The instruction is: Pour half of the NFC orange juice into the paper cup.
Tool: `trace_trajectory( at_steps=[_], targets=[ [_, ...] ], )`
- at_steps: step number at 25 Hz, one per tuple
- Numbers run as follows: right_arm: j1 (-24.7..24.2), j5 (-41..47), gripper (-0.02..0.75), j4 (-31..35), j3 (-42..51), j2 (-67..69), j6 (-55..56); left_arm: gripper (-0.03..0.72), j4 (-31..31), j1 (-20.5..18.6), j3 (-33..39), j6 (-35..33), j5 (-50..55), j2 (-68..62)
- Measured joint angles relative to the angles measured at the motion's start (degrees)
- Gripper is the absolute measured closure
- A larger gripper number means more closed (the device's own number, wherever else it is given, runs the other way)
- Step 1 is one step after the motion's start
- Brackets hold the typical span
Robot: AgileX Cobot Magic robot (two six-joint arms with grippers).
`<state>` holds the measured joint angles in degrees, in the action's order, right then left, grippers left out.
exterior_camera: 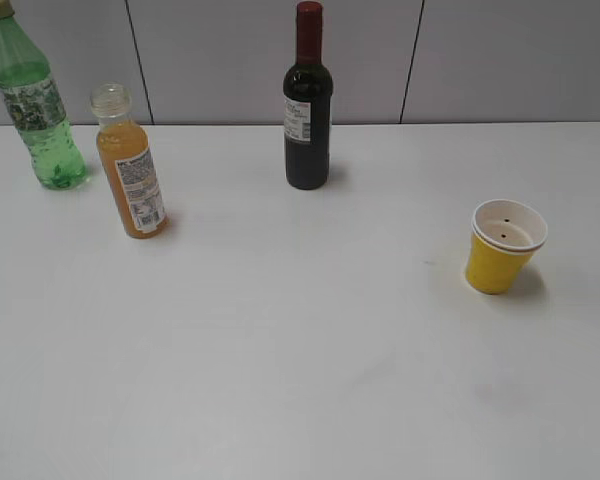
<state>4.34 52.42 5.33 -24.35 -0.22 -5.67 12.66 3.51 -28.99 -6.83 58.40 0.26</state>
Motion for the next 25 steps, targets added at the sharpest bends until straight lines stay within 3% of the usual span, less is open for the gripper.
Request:
trace_trajectory(
  at_steps=[25],
  targets=[
    [0.0, -46.2, 0.143, 3.3, -0.8, 31.7, -5.6, 0.449, 0.0, 0.0, 0.0, 0.0, 0.0, 0.0]
  ],
)
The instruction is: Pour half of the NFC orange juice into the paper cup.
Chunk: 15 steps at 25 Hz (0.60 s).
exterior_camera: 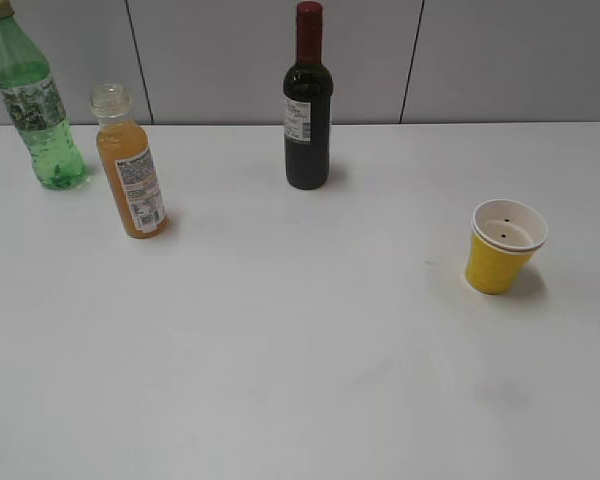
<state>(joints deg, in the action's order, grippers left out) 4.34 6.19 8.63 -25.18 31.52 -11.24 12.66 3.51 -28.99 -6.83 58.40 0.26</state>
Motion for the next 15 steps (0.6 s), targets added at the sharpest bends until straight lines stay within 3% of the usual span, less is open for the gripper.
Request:
trace_trajectory(
  at_steps=[8, 15],
  targets=[
    [5.3, -19.9, 0.143, 1.0, 4.7, 14.3, 0.0, 0.449, 0.0, 0.0, 0.0, 0.0, 0.0, 0.0],
    [8.0, -30.5, 0.143, 1.0, 7.9, 23.8, 0.1, 0.448, 0.0, 0.0, 0.0, 0.0, 0.0, 0.0]
  ],
)
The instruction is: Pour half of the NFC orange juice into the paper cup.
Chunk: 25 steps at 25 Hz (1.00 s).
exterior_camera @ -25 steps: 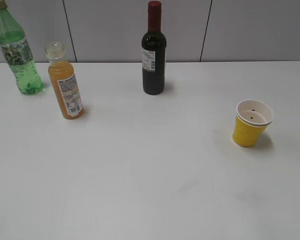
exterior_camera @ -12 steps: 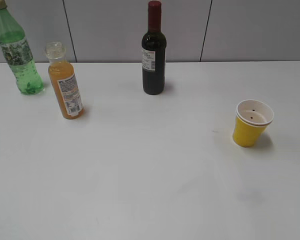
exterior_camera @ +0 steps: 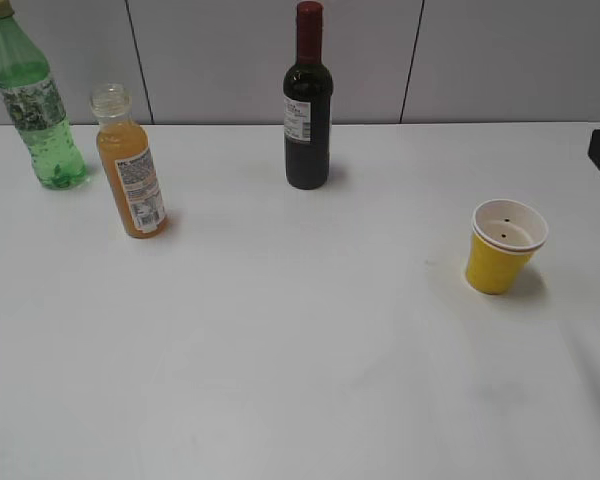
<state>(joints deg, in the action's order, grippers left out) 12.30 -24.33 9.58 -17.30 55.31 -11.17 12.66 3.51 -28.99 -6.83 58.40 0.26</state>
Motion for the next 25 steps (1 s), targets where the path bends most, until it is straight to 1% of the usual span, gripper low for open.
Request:
trace_trajectory(
  at_steps=[8, 11, 15, 19, 23, 25],
  targets=[
    [0.0, -6.1, 0.143, 0.0, 0.5, 8.4, 3.4, 0.448, 0.0, 0.0, 0.0, 0.0, 0.0, 0.0],
    [0.0, -12.5, 0.143, -1.0, 3.2, 10.9, 6.2, 0.449, 0.0, 0.0, 0.0, 0.0, 0.0, 0.0],
    [0.0, -21.3, 0.143, -4.3, 8.2, 13.9, 7.6, 0.449, 0.0, 0.0, 0.0, 0.0, 0.0, 0.0],
    [0.0, -32.3, 0.143, -5.0, 12.1, 18.5, 8.8, 0.449, 0.0, 0.0, 0.0, 0.0, 0.0, 0.0],
    [0.0, -41.6, 0.143, -6.0, 13.9, 24.9, 9.5, 0.449, 0.0, 0.0, 0.0, 0.0, 0.0, 0.0],
    [0.0, -43.7, 0.143, -7.3, 14.0, 28.5, 10.5, 0.449, 0.0, 0.0, 0.0, 0.0, 0.0, 0.0]
  ],
)
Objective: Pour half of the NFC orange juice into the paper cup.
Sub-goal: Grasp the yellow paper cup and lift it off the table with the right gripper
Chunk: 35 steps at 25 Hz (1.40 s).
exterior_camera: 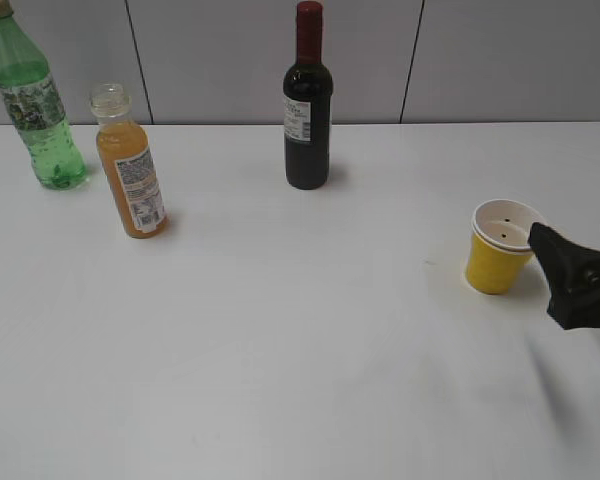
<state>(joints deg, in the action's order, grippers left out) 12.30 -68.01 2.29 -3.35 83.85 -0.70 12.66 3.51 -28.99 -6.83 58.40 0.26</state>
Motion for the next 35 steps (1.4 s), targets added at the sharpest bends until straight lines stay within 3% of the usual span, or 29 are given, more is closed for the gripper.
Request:
trace_trajectory(
  at_steps=[9, 35],
  targets=[
    [0.0, -0.7, 0.143, -2.3, 0.1, 13.6, 2.3, 0.449, 0.0, 0.0, 0.0, 0.0, 0.0, 0.0],
    [0.0, -1.2, 0.087, -3.2, -7.1, 27.4, 7.8, 0.449, 0.0, 0.0, 0.0, 0.0, 0.0, 0.0]
  ],
)
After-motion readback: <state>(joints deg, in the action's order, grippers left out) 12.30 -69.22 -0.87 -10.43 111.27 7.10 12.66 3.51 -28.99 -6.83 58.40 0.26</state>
